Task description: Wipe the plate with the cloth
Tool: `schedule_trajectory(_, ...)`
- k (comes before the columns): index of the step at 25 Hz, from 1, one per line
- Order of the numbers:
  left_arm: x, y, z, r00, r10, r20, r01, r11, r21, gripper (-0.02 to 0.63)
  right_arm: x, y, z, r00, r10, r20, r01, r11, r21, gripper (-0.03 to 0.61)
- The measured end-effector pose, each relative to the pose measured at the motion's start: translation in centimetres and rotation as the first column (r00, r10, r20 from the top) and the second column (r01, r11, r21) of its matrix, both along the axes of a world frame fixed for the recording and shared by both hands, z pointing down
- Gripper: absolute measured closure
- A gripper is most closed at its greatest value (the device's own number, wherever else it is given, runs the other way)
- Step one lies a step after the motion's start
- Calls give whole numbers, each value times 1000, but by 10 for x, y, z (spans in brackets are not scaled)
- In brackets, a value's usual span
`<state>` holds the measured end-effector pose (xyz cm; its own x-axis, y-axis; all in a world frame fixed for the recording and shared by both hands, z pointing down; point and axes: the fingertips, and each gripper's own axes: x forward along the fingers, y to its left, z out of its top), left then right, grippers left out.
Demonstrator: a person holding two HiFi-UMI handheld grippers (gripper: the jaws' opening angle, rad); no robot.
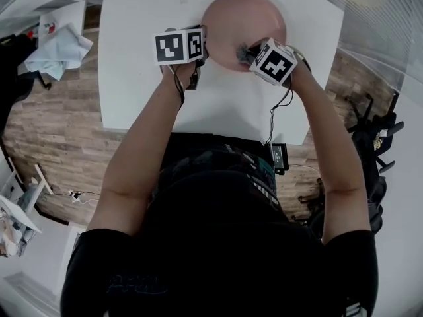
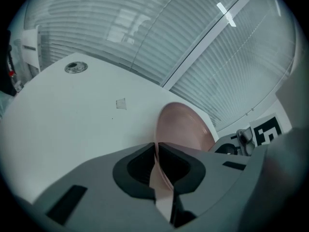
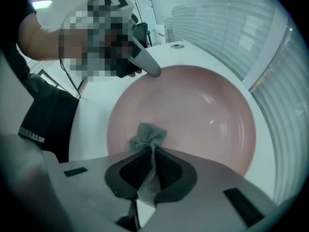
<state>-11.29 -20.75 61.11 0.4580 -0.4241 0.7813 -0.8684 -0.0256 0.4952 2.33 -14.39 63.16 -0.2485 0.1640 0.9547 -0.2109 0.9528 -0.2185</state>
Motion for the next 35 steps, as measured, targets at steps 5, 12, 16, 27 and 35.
schedule_trajectory(5,2,1,1,999,42,-7,-42,999,-9,575,54,-64,2,980,143,-138,-119,978,169,540)
schedule_trajectory(12,5,0,0,998,64,2,-64,998,-9,574,23,-136,-4,970,244,-2,-229,913,339,541)
schedule_trajectory(16,0,1,-1,999,51,5,-51,999,-10,574,-31,-143,-4,957,251,146,-286,903,320,541)
schedule_trajectory(27,-2,1,1,1000,0,-14,-1,1000,-28,577,-82,-27,-8,973,-17,229,-15,990,141,541)
schedule_trajectory(35,-2,1,2,1000,6,-11,-6,999,-34,577,-3,2,-2,996,-39,78,34,997,63,541)
